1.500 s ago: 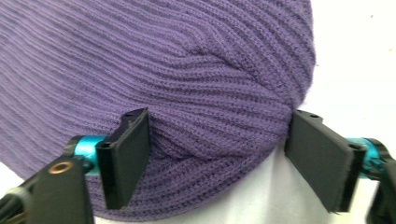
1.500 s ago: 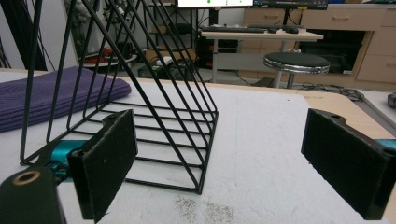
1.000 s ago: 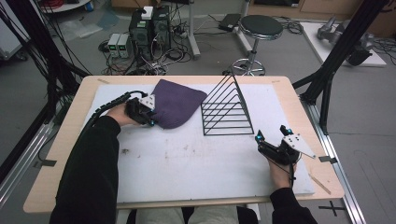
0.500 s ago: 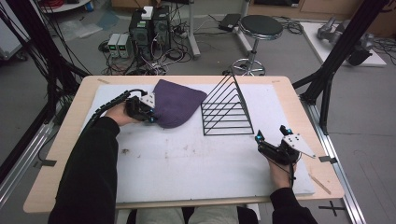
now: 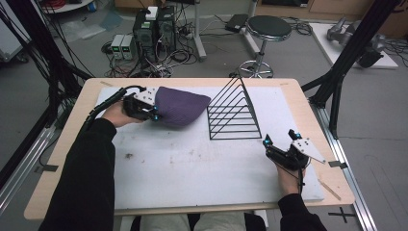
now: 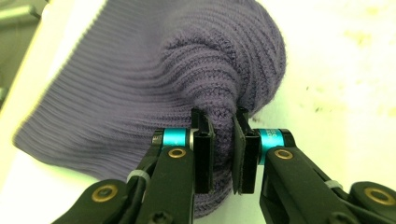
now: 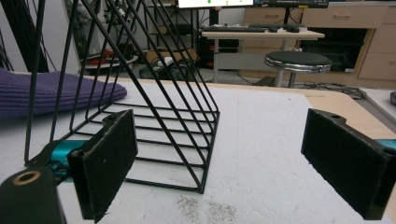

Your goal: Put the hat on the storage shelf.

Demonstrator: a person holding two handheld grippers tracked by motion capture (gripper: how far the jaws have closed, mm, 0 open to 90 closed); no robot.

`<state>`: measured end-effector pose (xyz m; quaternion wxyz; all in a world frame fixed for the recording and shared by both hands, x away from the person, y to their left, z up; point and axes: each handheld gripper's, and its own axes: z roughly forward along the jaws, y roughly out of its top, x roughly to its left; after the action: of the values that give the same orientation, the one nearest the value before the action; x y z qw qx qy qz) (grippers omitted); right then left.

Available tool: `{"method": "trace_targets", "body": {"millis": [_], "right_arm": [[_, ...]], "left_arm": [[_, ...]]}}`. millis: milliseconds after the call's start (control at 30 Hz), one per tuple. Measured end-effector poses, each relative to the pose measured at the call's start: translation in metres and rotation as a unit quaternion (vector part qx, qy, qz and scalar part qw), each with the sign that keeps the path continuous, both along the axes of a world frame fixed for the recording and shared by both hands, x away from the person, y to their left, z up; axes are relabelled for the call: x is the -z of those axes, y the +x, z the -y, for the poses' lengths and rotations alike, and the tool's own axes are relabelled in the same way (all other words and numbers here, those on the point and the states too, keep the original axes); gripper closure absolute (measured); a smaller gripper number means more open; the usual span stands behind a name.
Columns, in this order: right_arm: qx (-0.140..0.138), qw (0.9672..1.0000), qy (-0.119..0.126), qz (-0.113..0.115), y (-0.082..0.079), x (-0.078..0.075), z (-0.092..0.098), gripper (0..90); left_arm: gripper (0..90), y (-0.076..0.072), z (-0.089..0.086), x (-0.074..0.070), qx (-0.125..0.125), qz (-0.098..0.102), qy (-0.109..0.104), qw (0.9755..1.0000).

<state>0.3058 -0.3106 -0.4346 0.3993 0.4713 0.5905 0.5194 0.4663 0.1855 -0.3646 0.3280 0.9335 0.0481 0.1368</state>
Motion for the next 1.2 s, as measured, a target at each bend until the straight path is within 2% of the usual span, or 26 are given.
{"method": "trace_targets", "body": {"millis": [200, 267, 333, 500, 567, 600, 700, 733, 767, 900, 933, 1067, 1100, 1167, 1200], "right_arm": [[0.001, 1.0000, 0.002, 0.001, 0.000, 0.000, 0.000, 9.8], [0.001, 1.0000, 0.002, 0.001, -0.001, 0.000, 0.000, 9.8], [0.000, 1.0000, 0.003, 0.001, -0.001, 0.000, 0.000, 9.8], [-0.007, 1.0000, 0.005, 0.000, -0.001, 0.000, -0.002, 9.8], [-0.008, 0.9999, 0.007, 0.001, -0.001, 0.000, -0.004, 9.8], [-0.008, 0.9999, 0.007, 0.001, -0.001, 0.000, -0.004, 9.8], [-0.010, 0.9999, 0.005, 0.001, -0.001, 0.000, -0.004, 9.8], [-0.009, 0.9999, 0.009, -0.003, -0.001, 0.000, -0.004, 9.8], [-0.009, 0.9999, 0.009, -0.003, -0.001, 0.000, -0.004, 9.8], [-0.011, 0.9999, 0.007, 0.001, -0.001, -0.001, -0.003, 9.8], [-0.011, 0.9999, 0.007, 0.000, -0.001, 0.000, -0.003, 9.8], [-0.012, 0.9999, 0.007, 0.001, -0.001, -0.001, -0.003, 9.8], [-0.012, 0.9999, 0.007, 0.001, -0.001, -0.001, -0.003, 9.8], [-0.012, 0.9999, 0.007, 0.003, -0.001, -0.001, -0.003, 9.8], [-0.013, 0.9999, 0.008, 0.003, -0.001, -0.001, -0.003, 9.8]], "left_arm": [[81.0, -0.008, -0.001, -0.020, -0.019, 0.003, -0.027, 0.9994], [81.0, -0.009, -0.002, -0.026, -0.030, -0.005, -0.034, 0.9990], [80.9, -0.011, -0.003, -0.032, -0.033, -0.024, -0.055, 0.9977], [80.9, -0.017, -0.004, -0.047, -0.028, -0.041, -0.104, 0.9933], [80.9, -0.019, -0.004, -0.055, -0.035, -0.056, -0.117, 0.9910], [80.9, -0.019, -0.004, -0.055, -0.035, -0.056, -0.117, 0.9910], [80.9, -0.021, -0.005, -0.061, -0.039, -0.061, -0.130, 0.9889], [80.9, -0.022, -0.006, -0.064, -0.042, -0.063, -0.138, 0.9876], [80.9, -0.022, -0.007, -0.066, -0.042, -0.061, -0.137, 0.9877], [80.9, -0.026, -0.011, -0.077, -0.052, -0.060, -0.165, 0.9831], [80.9, -0.026, -0.011, -0.077, -0.052, -0.060, -0.165, 0.9831], [80.9, -0.032, -0.016, -0.090, -0.049, -0.050, -0.193, 0.9788], [80.9, -0.032, -0.016, -0.090, -0.049, -0.050, -0.193, 0.9788], [80.9, -0.037, -0.016, -0.098, -0.045, -0.044, -0.212, 0.9753], [80.9, -0.037, -0.016, -0.098, -0.045, -0.044, -0.212, 0.9753]]}}
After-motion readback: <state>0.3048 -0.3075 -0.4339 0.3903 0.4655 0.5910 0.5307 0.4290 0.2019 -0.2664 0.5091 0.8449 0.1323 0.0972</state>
